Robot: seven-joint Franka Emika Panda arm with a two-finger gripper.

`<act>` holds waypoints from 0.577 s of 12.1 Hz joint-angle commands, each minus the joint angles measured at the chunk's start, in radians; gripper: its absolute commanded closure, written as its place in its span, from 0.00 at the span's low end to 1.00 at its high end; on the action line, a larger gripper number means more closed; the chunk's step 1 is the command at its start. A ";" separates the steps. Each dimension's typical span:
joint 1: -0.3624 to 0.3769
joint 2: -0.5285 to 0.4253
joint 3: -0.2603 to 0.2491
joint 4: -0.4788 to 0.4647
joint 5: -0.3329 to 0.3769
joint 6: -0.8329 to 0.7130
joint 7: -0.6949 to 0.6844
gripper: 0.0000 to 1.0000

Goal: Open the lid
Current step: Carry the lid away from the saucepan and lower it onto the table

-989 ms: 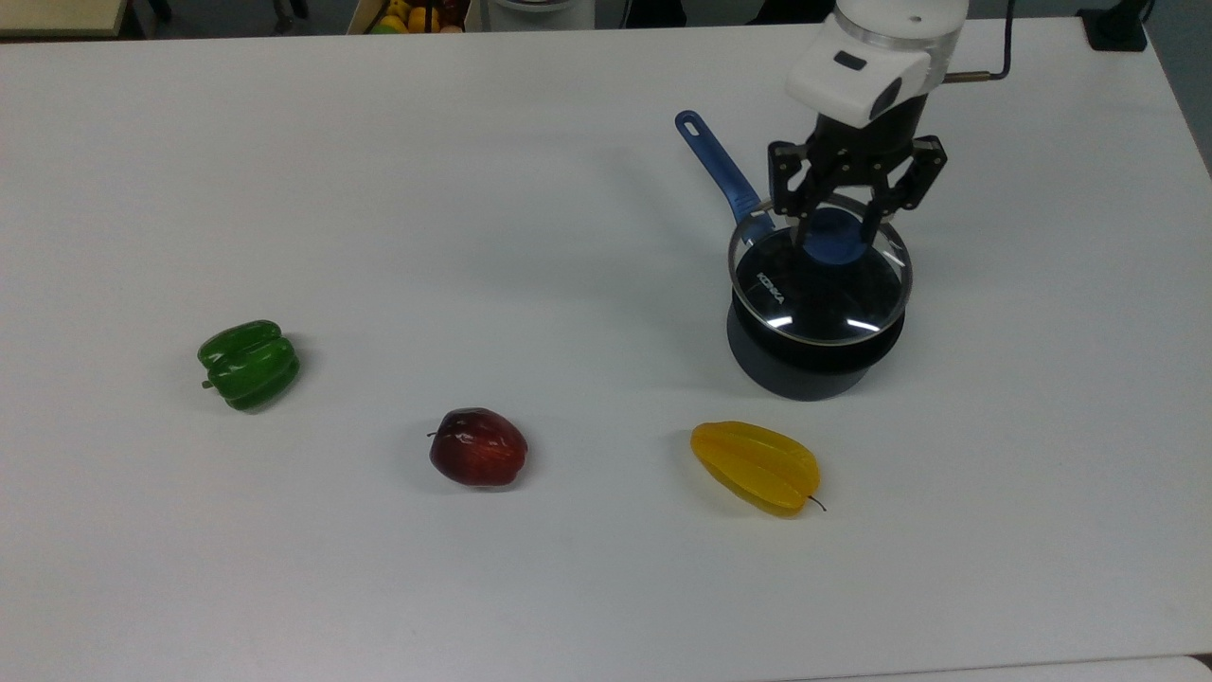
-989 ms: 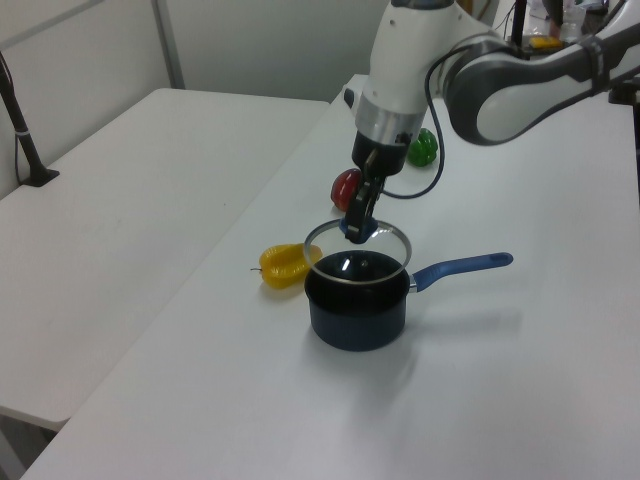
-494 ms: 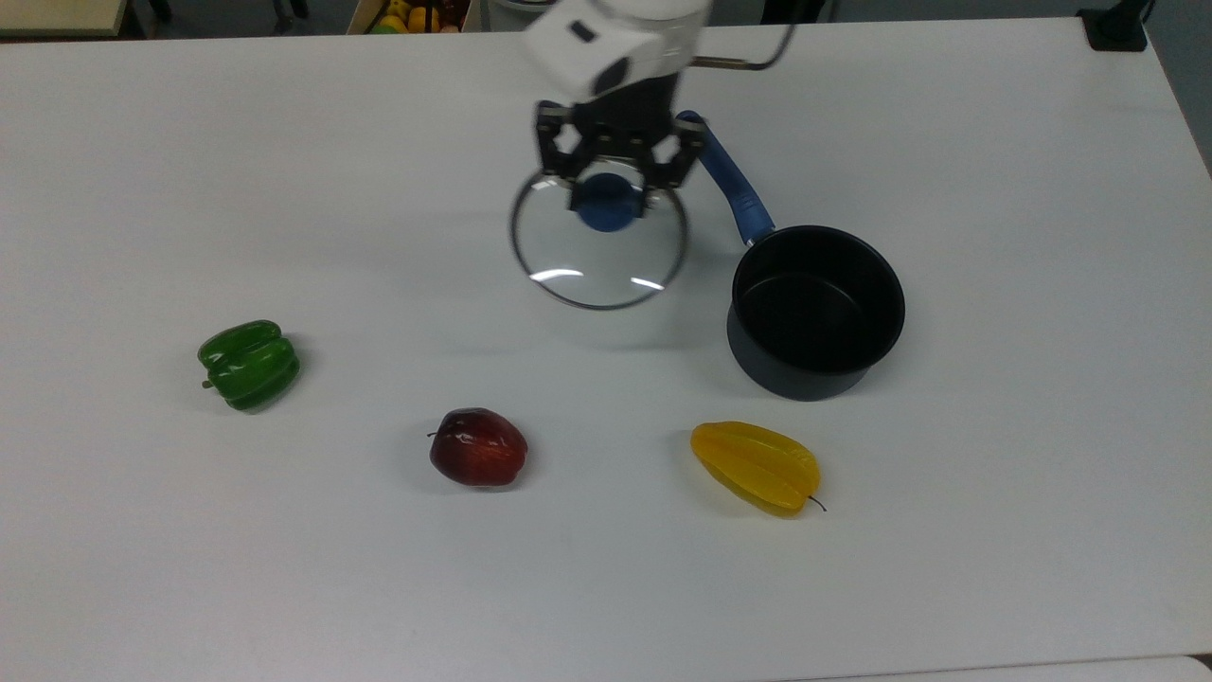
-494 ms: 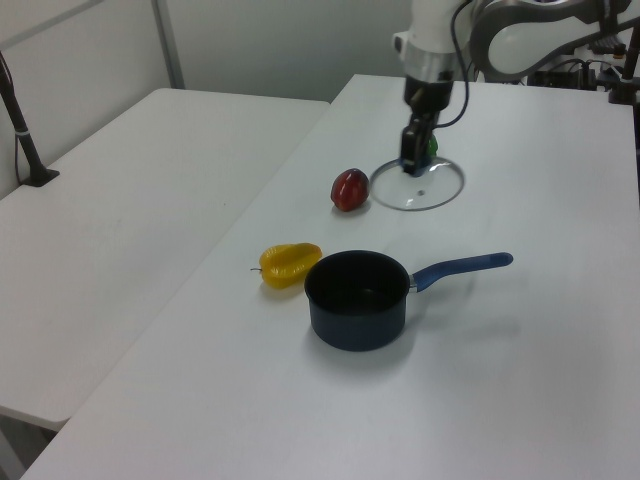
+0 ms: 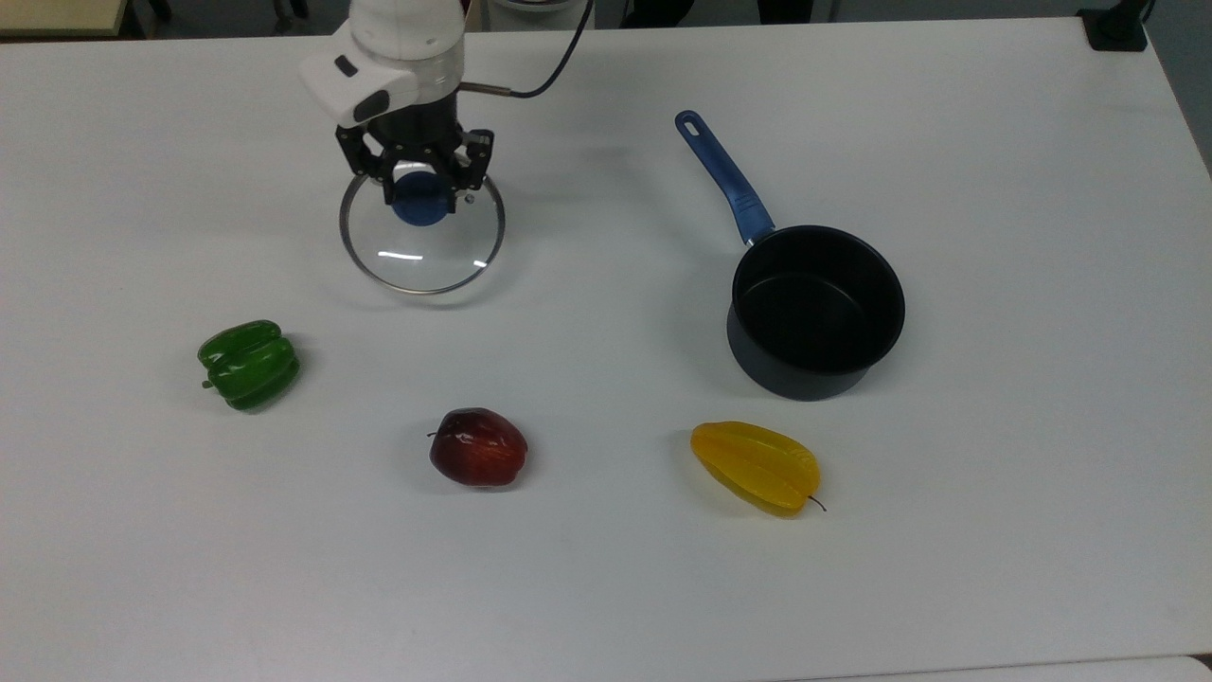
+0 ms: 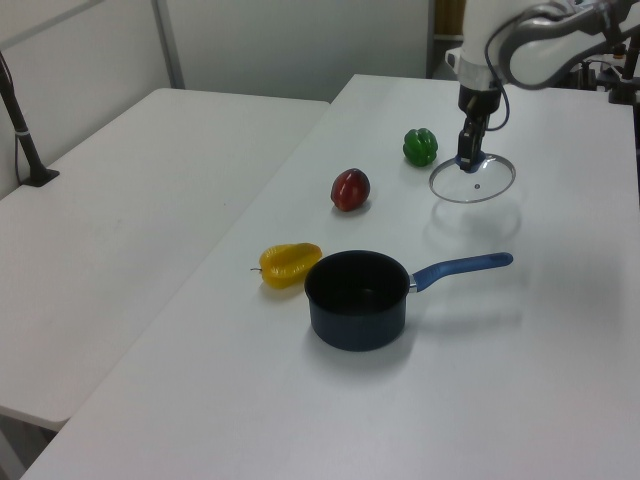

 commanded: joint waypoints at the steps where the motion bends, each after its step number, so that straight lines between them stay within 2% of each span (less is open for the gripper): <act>1: -0.024 -0.007 0.008 -0.077 0.005 0.127 -0.023 0.56; 4: -0.021 0.044 0.008 -0.077 0.005 0.184 -0.013 0.56; 6: -0.021 0.058 0.008 -0.077 0.035 0.198 -0.006 0.55; 7: -0.021 0.058 0.008 -0.076 0.044 0.198 -0.006 0.51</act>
